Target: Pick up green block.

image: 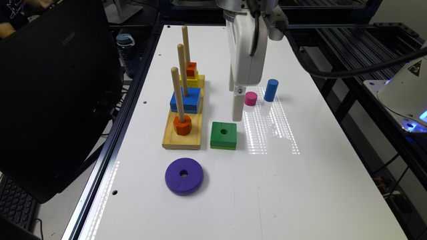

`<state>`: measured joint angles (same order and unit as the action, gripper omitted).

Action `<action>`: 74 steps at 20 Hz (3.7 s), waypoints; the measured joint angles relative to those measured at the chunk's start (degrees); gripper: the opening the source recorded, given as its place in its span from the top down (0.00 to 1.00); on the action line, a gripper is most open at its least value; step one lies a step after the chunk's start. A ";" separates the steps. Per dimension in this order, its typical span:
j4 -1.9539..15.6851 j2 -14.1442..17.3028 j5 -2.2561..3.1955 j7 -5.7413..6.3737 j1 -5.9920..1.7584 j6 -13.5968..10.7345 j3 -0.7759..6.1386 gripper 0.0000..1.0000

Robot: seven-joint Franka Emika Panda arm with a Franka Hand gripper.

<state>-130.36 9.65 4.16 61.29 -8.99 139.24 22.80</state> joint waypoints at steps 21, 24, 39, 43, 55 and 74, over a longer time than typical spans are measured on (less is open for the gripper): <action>0.72 2.84 1.65 0.93 -0.05 1.95 -0.20 0.00; 0.98 3.32 1.98 1.13 -0.06 2.13 -0.22 0.00; 1.07 6.44 3.34 1.81 -0.03 4.12 -0.54 0.00; 1.11 9.36 5.40 3.04 0.04 6.77 -1.02 0.00; 1.71 10.11 6.60 4.34 0.25 7.43 -0.88 0.00; 2.42 11.36 6.68 4.46 0.42 7.54 -0.93 0.00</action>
<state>-127.94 21.01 10.84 65.76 -8.57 146.78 21.86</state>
